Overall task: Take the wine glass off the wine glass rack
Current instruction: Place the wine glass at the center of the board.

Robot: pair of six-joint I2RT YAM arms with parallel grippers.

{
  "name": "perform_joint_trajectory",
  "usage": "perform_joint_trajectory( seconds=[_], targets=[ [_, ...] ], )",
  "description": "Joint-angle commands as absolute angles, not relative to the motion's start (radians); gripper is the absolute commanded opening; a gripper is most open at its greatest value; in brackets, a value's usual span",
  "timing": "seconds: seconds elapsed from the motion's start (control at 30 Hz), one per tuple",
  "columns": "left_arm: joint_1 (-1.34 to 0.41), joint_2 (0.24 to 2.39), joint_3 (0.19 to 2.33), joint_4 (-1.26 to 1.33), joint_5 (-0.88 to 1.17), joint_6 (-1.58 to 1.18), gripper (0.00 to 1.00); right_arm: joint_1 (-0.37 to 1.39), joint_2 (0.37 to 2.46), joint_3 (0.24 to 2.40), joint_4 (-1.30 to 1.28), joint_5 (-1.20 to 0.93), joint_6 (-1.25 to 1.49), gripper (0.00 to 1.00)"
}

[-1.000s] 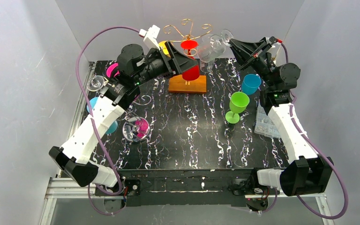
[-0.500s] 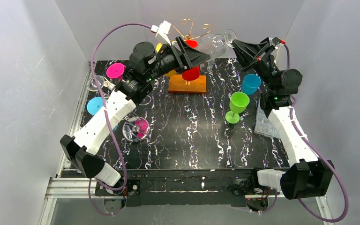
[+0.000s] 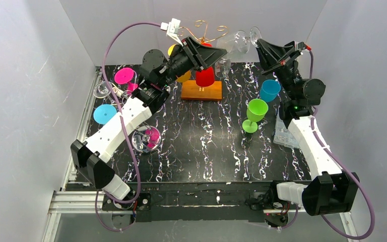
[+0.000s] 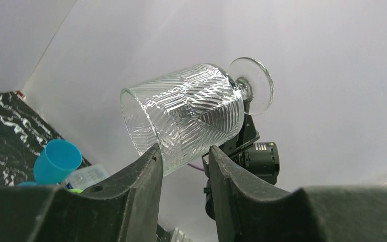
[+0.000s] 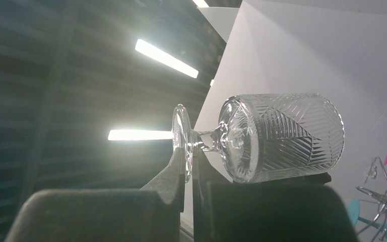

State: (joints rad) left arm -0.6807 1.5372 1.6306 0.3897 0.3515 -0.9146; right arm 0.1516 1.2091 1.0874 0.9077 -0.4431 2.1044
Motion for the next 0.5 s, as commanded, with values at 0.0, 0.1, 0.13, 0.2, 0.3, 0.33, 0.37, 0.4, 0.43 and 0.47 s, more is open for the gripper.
perform_joint_trajectory(
  seconds=[0.0, 0.1, 0.13, 0.2, 0.3, 0.33, 0.37, 0.4, 0.43, 0.47],
  targets=[
    [-0.753, 1.535, 1.702, 0.732, 0.488, -0.974, 0.34, 0.196, 1.278, 1.051, 0.857, -0.468, 2.391, 0.01],
    [-0.767, 1.552, 1.736, 0.756, 0.530, -0.975, 0.33, 0.225, 1.300, 1.051, 0.872, -0.469, 2.393, 0.01],
    [-0.774, 1.555, 1.745, 0.760, 0.541, -0.972, 0.33, 0.235, 1.307, 1.055, 0.871, -0.471, 2.390, 0.01],
    [-0.786, 1.556, 1.750, 0.776, 0.560, -0.966, 0.31, 0.252, 1.314, 1.063, 0.857, -0.476, 2.379, 0.01],
    [-0.802, 1.540, 1.740, 0.793, 0.576, -0.948, 0.28, 0.269, 1.315, 1.057, 0.845, -0.483, 2.370, 0.01],
    [-0.808, 1.530, 1.733, 0.796, 0.579, -0.938, 0.28, 0.271, 1.314, 1.052, 0.838, -0.485, 2.365, 0.01],
    [-0.813, 1.520, 1.725, 0.799, 0.582, -0.929, 0.27, 0.273, 1.310, 1.050, 0.827, -0.491, 2.356, 0.01],
    [-0.820, 1.505, 1.718, 0.800, 0.585, -0.914, 0.27, 0.274, 1.307, 1.047, 0.816, -0.496, 2.349, 0.01],
    [-0.826, 1.493, 1.712, 0.799, 0.593, -0.902, 0.27, 0.278, 1.303, 1.041, 0.810, -0.498, 2.345, 0.01],
    [-0.831, 1.484, 1.707, 0.799, 0.596, -0.895, 0.27, 0.282, 1.301, 1.037, 0.808, -0.499, 2.343, 0.01]
  ],
)
